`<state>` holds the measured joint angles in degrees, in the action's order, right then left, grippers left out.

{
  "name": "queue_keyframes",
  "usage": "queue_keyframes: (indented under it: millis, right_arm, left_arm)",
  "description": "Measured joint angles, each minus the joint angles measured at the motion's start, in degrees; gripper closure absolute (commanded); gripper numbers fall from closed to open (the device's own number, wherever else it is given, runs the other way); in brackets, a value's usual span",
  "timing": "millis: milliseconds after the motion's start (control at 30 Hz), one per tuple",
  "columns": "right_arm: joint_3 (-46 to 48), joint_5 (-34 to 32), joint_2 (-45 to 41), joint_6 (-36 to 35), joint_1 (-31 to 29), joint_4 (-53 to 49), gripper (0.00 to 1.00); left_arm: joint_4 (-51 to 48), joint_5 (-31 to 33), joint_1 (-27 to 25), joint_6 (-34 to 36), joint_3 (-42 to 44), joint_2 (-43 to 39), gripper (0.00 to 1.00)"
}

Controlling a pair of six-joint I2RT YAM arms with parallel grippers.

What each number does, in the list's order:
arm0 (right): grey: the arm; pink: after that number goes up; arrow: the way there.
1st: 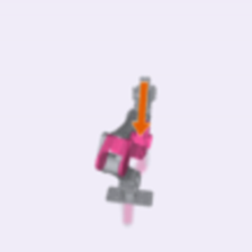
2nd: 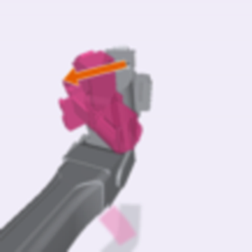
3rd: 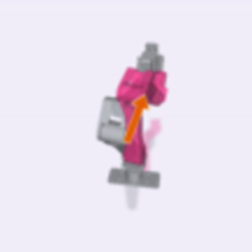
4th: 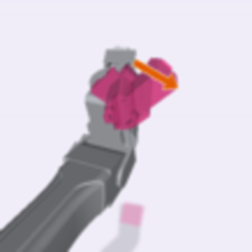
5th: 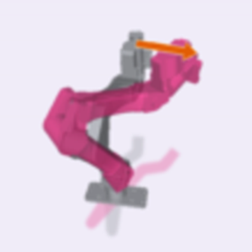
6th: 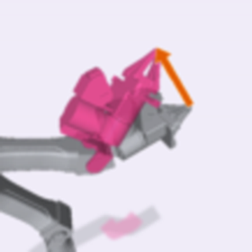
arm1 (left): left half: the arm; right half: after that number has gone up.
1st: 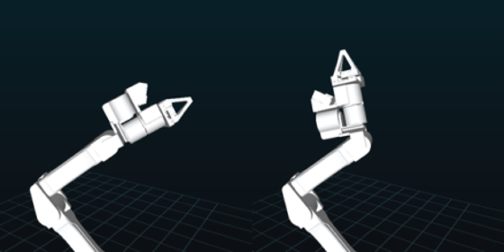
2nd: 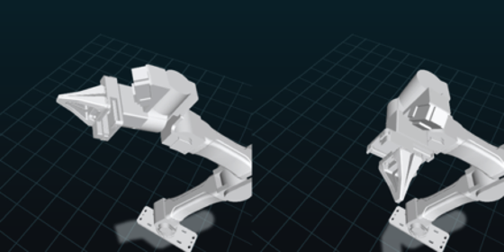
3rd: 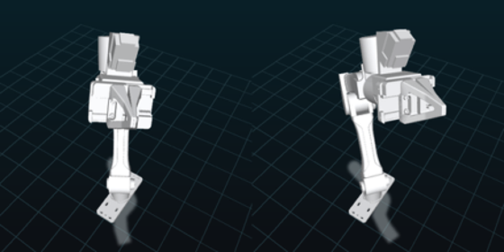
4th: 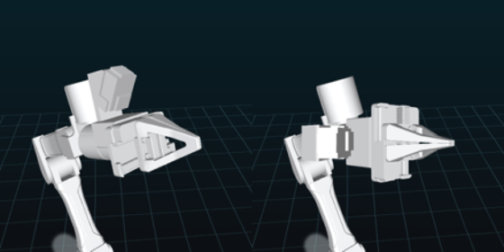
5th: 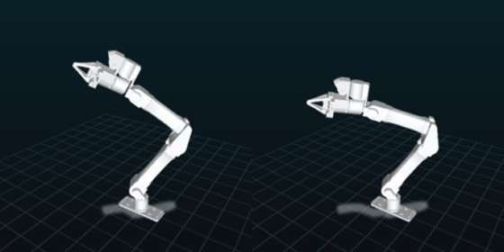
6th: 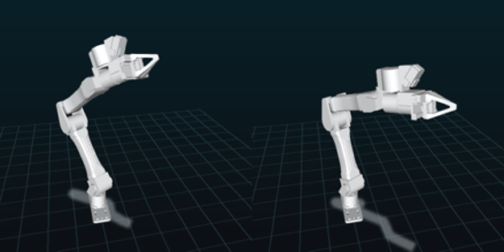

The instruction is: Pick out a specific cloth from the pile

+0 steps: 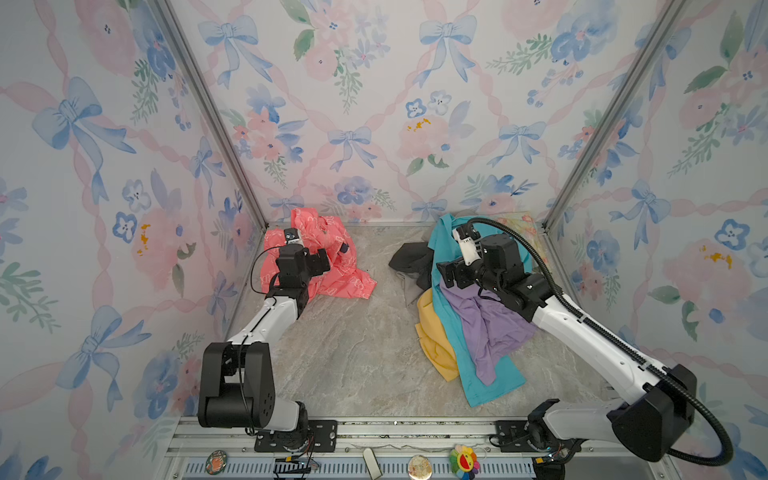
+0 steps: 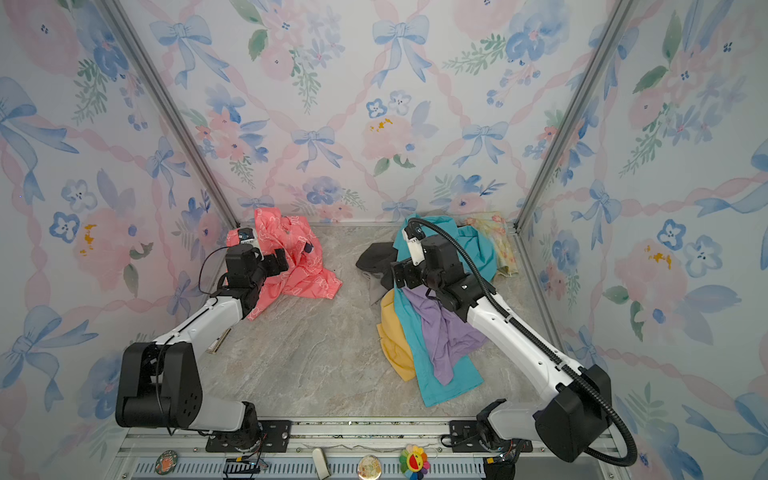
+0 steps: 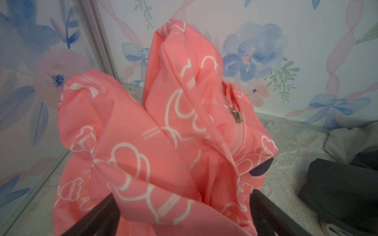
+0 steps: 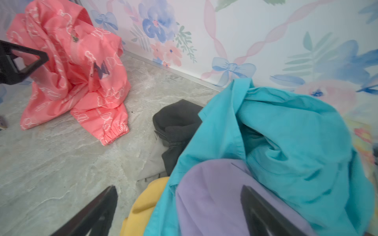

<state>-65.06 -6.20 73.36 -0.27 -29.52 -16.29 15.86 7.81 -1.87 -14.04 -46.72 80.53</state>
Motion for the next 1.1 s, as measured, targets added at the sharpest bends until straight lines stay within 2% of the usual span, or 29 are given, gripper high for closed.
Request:
queue_keyframes:
  millis: [133, 300, 600, 700, 833, 1033, 1100]
  right_arm:
    - [9.9, -2.8, -4.9, 0.4, 7.0, 4.3, 0.03]
    - [22.7, -6.7, -8.8, 0.7, 14.5, 13.1, 0.03]
    - [39.0, -8.5, -6.5, -0.5, 20.6, 37.0, 0.03]
    - [43.0, -6.1, -3.7, -0.5, 24.1, 45.4, 0.03]
    - [42.9, -2.8, 2.6, 0.5, 27.9, 51.3, 0.03]
    - [45.9, -1.5, 12.9, 1.1, 28.2, 67.2, 0.03]
    - [46.1, -1.5, 15.2, 1.2, 28.2, 67.5, 0.03]
  left_arm:
    - [5.4, 1.6, -2.3, 0.0, 10.5, -4.5, 0.02]
    - [13.7, 5.9, -4.3, 1.6, 20.5, -4.8, 0.02]
    - [33.6, 8.5, -4.5, 5.5, 28.6, 0.5, 0.02]
    - [40.6, 8.5, -4.5, 6.6, 31.7, 0.8, 0.02]
    - [50.2, 8.1, -4.5, 7.8, 34.9, 4.2, 0.02]
    - [57.9, 8.0, -4.9, 9.1, 36.3, 8.4, 0.02]
    - [59.6, 8.0, -4.9, 9.2, 36.3, 8.4, 0.02]
